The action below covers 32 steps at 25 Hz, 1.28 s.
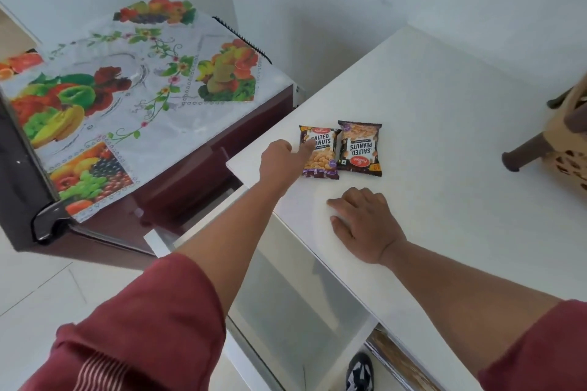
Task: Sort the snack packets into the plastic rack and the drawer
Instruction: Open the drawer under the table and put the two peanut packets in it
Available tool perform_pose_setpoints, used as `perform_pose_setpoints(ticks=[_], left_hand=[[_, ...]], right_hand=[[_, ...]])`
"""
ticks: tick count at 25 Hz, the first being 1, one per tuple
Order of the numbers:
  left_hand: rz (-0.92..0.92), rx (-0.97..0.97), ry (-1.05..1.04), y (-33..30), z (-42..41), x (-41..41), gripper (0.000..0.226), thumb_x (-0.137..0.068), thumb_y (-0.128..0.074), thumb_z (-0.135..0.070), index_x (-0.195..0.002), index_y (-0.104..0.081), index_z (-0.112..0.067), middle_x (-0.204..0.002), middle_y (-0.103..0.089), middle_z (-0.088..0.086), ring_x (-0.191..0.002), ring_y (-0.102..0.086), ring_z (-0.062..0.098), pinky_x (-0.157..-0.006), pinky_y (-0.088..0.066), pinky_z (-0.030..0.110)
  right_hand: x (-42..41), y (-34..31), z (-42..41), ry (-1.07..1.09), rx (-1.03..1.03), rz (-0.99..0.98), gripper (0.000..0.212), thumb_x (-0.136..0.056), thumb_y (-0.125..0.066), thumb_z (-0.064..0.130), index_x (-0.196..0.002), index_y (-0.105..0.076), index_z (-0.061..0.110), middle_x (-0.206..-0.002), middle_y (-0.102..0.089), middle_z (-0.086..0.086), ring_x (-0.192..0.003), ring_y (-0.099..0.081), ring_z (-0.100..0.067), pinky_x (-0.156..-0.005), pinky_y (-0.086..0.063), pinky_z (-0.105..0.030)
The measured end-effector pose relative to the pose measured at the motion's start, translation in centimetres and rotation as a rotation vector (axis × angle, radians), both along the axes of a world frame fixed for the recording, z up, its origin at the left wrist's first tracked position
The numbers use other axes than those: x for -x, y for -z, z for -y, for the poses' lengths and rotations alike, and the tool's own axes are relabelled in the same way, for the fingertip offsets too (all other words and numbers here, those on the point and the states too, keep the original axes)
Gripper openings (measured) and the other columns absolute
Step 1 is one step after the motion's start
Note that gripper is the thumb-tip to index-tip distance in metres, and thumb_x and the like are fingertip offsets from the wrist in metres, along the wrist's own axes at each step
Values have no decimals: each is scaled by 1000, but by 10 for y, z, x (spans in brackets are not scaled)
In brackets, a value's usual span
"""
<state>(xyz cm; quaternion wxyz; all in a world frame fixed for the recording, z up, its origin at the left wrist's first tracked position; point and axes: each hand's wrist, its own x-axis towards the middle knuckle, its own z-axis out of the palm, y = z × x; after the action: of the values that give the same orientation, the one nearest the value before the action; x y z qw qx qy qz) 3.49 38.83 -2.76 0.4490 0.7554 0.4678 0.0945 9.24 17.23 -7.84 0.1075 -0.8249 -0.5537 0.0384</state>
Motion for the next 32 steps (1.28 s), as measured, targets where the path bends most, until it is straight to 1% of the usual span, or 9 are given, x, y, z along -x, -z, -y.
perform_pose_setpoints(ticks=[4,6,9,14,19,22,25,28,32], left_hand=[[-104,-23,93,5,3,-17,50,-77,-79,-59,-80,-58,-14,-70,-61,-4,-60,-57,13,-52,-36,28],[-40,99,42,7,0,-14,41,-77,-86,-44,-92,-64,-13,-84,-71,-1,-70,-66,13,-55,-47,29],[39,323,-18,3,-6,8,23,-78,-86,-17,-90,-66,-17,-92,-78,2,-64,-73,8,-52,-52,21],[164,610,28,-16,-5,77,44,-75,-79,8,-114,-66,-8,-103,-79,11,-88,-79,27,-66,-61,32],[269,837,88,-9,10,157,59,-78,-87,-19,-130,-61,-9,-120,-74,17,-107,-73,35,-90,-60,48],[128,801,90,17,41,187,46,-82,-84,-16,-122,-66,-4,-107,-77,17,-93,-75,27,-73,-59,34],[-179,589,134,51,72,190,34,-76,-87,-17,-99,-64,-6,-89,-78,8,-77,-71,20,-66,-50,28],[-408,404,270,85,90,171,36,-71,-85,-24,-98,-63,-17,-97,-71,5,-79,-66,17,-60,-45,25],[-561,414,259,127,97,150,24,-77,-81,-24,-86,-67,-7,-75,-62,6,-65,-57,20,-54,-44,26]], right_hand=[[0,0,0,-3,-10,-3,30,-96,-45,39,-118,-58,25,-102,-52,0,-89,-47,-27,-78,-39,-43],[1,1,0,1,-26,-12,29,-95,-47,38,-118,-60,24,-101,-53,0,-88,-47,-28,-77,-39,-42],[1,1,0,-2,-41,-8,30,-95,-48,38,-118,-60,24,-101,-53,-1,-88,-48,-28,-77,-38,-42],[2,1,1,-5,-50,-2,32,-96,-44,39,-118,-61,23,-100,-53,-1,-88,-48,-28,-77,-39,-43],[3,1,2,2,-68,-3,34,-94,-44,39,-117,-63,21,-100,-54,-3,-88,-49,-29,-78,-40,-43],[3,1,1,18,-64,-11,37,-94,-43,40,-118,-64,20,-101,-55,-4,-89,-50,-30,-79,-40,-45],[3,1,1,25,-64,-17,36,-93,-44,40,-117,-63,21,-101,-55,-4,-90,-50,-31,-81,-40,-45],[3,1,1,24,-62,-32,36,-94,-45,40,-118,-63,21,-102,-55,-4,-92,-51,-31,-82,-40,-46],[3,2,1,27,-63,-30,35,-94,-46,39,-119,-63,21,-102,-55,-4,-92,-51,-32,-83,-40,-46]])
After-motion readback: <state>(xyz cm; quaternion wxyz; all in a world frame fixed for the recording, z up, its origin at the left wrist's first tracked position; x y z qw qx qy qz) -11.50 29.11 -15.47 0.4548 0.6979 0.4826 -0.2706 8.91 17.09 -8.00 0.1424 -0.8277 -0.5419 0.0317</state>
